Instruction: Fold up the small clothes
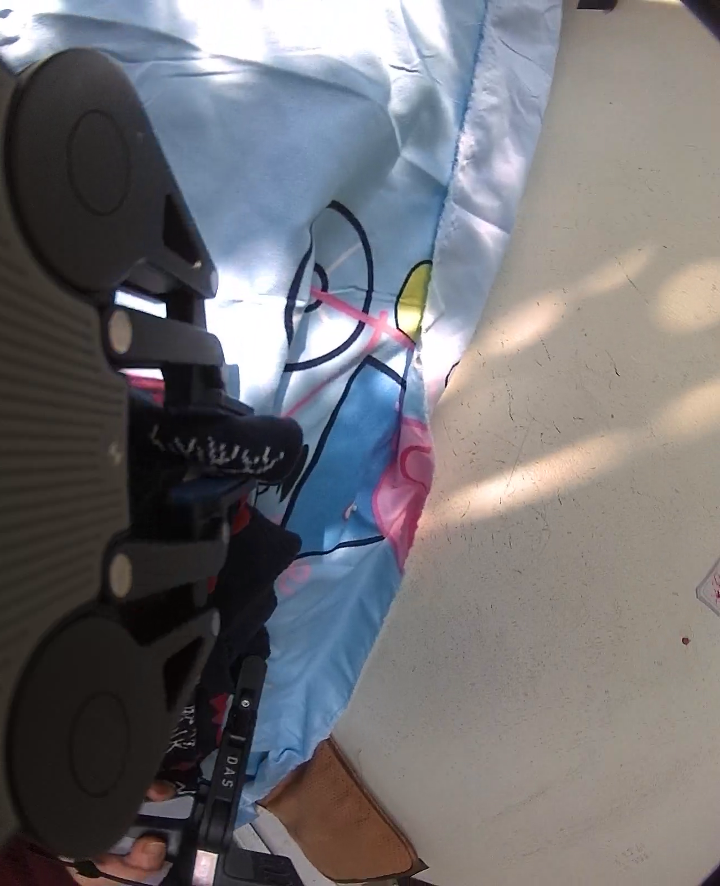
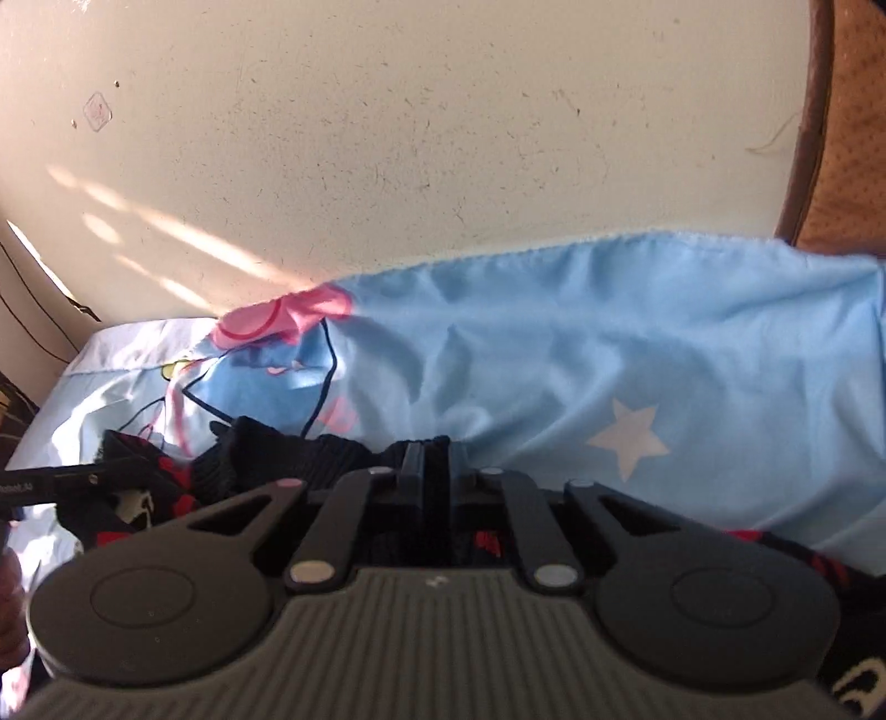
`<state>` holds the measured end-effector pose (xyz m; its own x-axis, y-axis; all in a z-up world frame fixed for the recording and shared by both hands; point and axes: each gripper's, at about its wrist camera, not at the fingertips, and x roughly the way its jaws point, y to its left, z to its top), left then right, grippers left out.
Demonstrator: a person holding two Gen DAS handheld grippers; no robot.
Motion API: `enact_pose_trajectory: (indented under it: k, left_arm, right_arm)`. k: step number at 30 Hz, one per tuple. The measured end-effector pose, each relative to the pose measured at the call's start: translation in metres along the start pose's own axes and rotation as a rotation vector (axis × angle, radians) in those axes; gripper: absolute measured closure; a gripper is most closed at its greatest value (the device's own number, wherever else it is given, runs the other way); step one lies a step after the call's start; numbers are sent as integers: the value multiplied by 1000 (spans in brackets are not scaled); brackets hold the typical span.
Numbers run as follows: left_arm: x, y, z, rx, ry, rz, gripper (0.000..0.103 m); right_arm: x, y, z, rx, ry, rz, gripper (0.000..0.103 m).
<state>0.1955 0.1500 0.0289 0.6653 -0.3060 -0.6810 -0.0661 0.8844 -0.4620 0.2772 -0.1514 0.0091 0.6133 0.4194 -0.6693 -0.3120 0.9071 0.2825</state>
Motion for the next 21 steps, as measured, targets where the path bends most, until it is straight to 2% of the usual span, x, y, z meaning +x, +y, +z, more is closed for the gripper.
enact_pose_trajectory:
  k: [4, 5, 9, 13, 16, 19, 21]
  left_arm:
    - [-44, -12, -4, 24, -80, -39, 89]
    - [-61, -15, -8, 30, -110, -63, 89]
    - [-123, -25, -41, 68, -201, -134, 89]
    - [-174, -20, -92, 64, -266, -176, 90]
    - [-197, -7, -133, 15, -276, -203, 90]
    - [-205, 10, -167, -40, -269, -165, 91]
    - [-201, 24, -181, -91, -237, -138, 91]
  right_arm:
    - [-59, 12, -6, -10, -107, 10, 94]
    - [-78, 16, -9, -13, -131, 24, 97]
    - [-162, 41, -43, -70, -227, 63, 97]
    - [-233, 65, -106, -108, -292, 92, 99]
    - [-265, 78, -168, -109, -306, 101, 99]
    - [-274, 91, -232, -141, -307, 76, 99]
    - [-263, 92, -264, -106, -247, 90, 99]
